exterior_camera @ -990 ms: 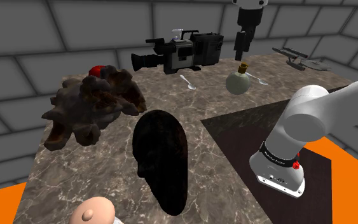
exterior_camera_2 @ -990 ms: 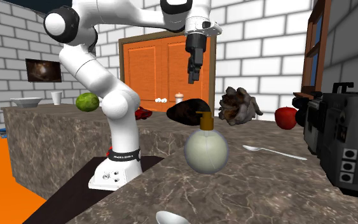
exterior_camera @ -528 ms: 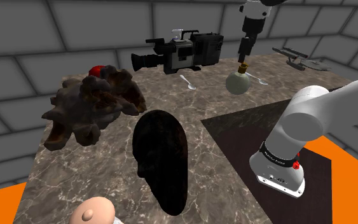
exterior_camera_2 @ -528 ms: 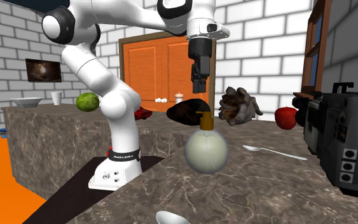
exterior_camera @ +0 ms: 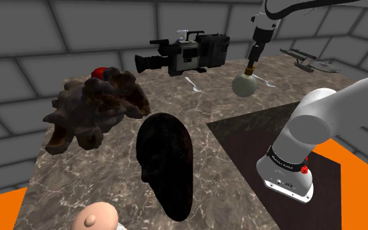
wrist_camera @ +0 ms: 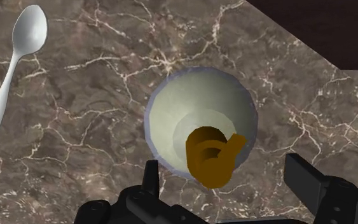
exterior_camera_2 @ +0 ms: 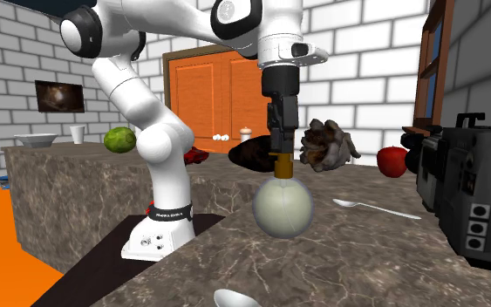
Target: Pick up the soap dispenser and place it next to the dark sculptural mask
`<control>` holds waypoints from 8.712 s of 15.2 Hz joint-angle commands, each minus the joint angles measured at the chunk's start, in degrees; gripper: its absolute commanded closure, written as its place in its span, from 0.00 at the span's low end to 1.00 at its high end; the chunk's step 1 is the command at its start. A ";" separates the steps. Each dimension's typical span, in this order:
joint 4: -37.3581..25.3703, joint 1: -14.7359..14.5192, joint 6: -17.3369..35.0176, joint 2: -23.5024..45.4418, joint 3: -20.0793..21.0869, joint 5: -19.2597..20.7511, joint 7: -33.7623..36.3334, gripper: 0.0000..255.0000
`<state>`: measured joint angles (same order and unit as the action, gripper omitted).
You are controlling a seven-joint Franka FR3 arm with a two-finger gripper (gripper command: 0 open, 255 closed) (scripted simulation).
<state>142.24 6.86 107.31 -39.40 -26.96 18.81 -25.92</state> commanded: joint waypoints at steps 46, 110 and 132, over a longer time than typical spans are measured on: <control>-12.15 -1.08 -11.08 0.90 2.11 -2.34 -1.33 1.00; -27.86 -0.63 -48.72 -23.43 54.75 -45.23 45.44 1.00; -12.40 -2.93 -41.11 -33.65 62.62 -53.86 47.53 1.00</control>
<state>129.08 4.10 65.88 -72.63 35.54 -34.89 21.74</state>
